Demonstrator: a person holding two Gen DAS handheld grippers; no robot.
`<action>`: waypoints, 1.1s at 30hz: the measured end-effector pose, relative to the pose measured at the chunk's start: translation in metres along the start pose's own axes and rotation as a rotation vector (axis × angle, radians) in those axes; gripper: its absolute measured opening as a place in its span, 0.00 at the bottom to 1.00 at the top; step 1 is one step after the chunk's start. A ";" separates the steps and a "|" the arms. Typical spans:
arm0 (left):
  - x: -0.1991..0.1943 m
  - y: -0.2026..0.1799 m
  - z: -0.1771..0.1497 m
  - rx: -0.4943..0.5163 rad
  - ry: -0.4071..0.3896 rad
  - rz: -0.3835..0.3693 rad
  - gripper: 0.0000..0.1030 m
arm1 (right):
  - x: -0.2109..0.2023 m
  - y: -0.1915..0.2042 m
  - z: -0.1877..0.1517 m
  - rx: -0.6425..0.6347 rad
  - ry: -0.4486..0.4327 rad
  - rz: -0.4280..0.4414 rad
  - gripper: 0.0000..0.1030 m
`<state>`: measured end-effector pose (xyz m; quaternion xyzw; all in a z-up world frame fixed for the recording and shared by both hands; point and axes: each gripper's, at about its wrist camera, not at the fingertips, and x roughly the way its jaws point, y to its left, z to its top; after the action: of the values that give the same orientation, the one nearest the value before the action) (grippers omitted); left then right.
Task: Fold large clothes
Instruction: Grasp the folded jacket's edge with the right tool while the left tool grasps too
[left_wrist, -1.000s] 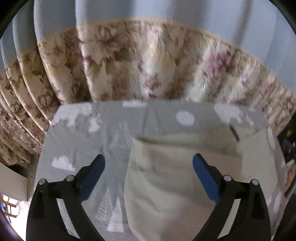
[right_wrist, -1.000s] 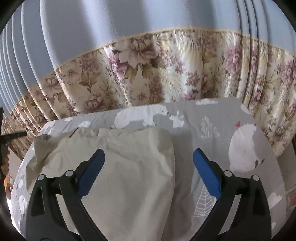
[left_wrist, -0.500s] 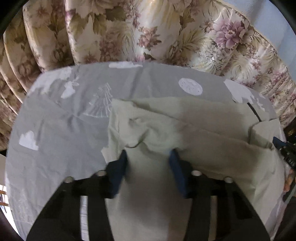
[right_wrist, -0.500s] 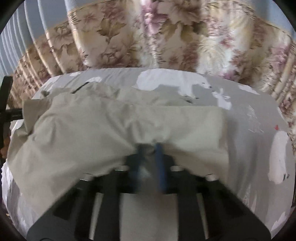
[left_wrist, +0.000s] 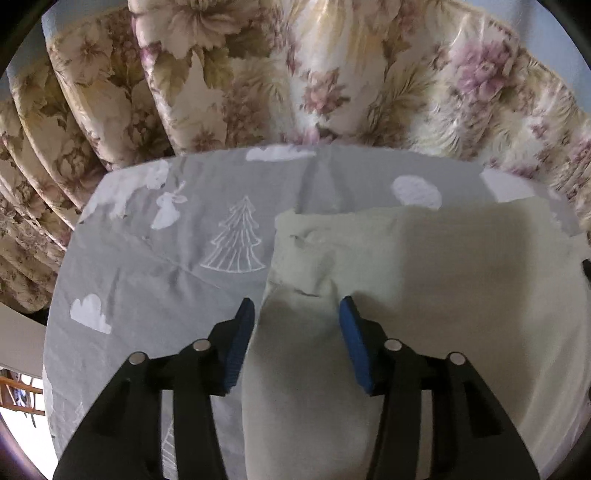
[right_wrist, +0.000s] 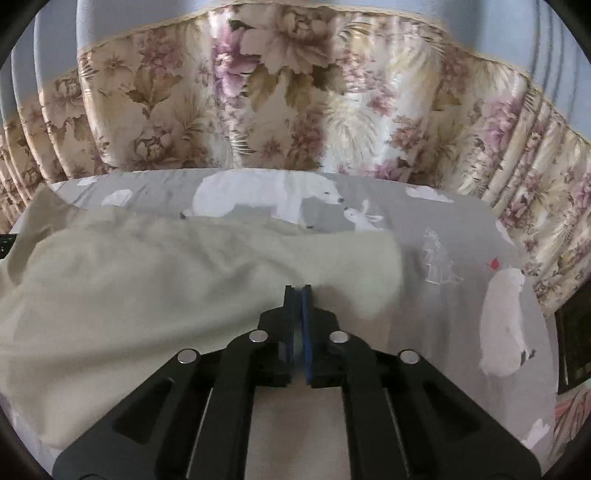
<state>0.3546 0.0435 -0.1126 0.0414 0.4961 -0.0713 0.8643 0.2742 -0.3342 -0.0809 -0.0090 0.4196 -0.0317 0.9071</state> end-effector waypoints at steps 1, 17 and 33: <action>0.002 0.003 -0.002 -0.002 0.015 -0.017 0.49 | -0.007 -0.015 0.000 0.069 -0.001 0.098 0.42; 0.001 -0.018 -0.010 0.067 -0.027 0.054 0.06 | -0.001 -0.039 0.000 0.117 -0.013 0.113 0.02; 0.022 -0.007 -0.008 0.098 -0.072 0.171 0.11 | 0.026 -0.028 -0.007 -0.010 0.030 -0.107 0.04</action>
<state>0.3577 0.0364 -0.1360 0.1235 0.4555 -0.0228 0.8813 0.2843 -0.3635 -0.1042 -0.0354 0.4323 -0.0783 0.8976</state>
